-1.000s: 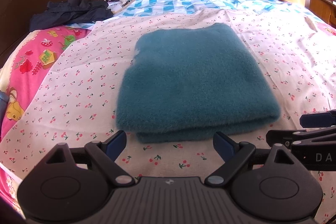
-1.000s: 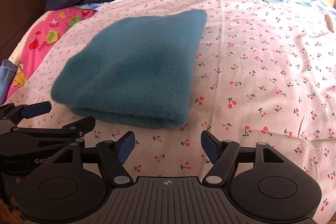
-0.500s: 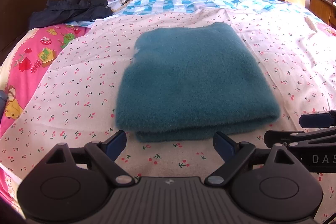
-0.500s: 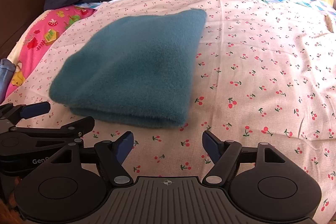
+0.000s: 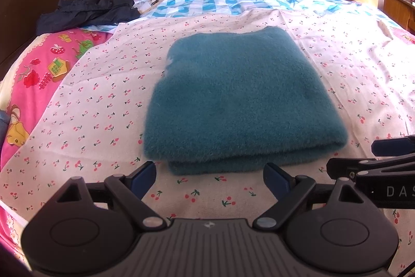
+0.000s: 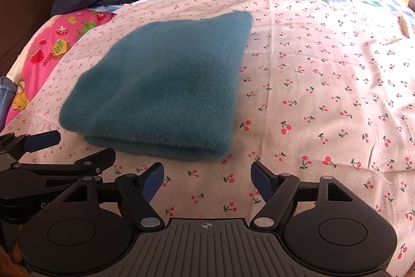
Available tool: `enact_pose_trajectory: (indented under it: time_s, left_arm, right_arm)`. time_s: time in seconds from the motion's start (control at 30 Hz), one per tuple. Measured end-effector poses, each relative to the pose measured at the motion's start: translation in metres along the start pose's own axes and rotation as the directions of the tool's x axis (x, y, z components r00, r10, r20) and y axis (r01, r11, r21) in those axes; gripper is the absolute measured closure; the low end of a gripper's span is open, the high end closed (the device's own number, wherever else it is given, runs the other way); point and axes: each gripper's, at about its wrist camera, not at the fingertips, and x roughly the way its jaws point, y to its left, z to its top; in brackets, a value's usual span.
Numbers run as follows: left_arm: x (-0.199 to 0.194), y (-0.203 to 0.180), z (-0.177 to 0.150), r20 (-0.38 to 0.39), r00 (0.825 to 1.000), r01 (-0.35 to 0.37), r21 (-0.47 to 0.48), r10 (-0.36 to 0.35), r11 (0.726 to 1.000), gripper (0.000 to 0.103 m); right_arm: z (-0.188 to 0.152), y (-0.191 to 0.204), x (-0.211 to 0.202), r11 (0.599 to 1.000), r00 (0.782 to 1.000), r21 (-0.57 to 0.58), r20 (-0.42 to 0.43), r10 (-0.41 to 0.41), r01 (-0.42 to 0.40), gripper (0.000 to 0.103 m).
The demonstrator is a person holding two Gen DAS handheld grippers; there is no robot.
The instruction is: Fold small clothes
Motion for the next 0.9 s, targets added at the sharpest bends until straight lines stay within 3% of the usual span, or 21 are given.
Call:
enact_pose_trajectory:
  time_s: [0.9]
  left_arm:
    - [0.0036,0.003,0.0009,-0.031,0.999,0.012,-0.005,-0.013,1.0,0.009]
  right_arm:
    - [-0.0008,0.0022,0.0004,1.0,1.0,-0.006,-0.003,-0.02,0.02,0.027]
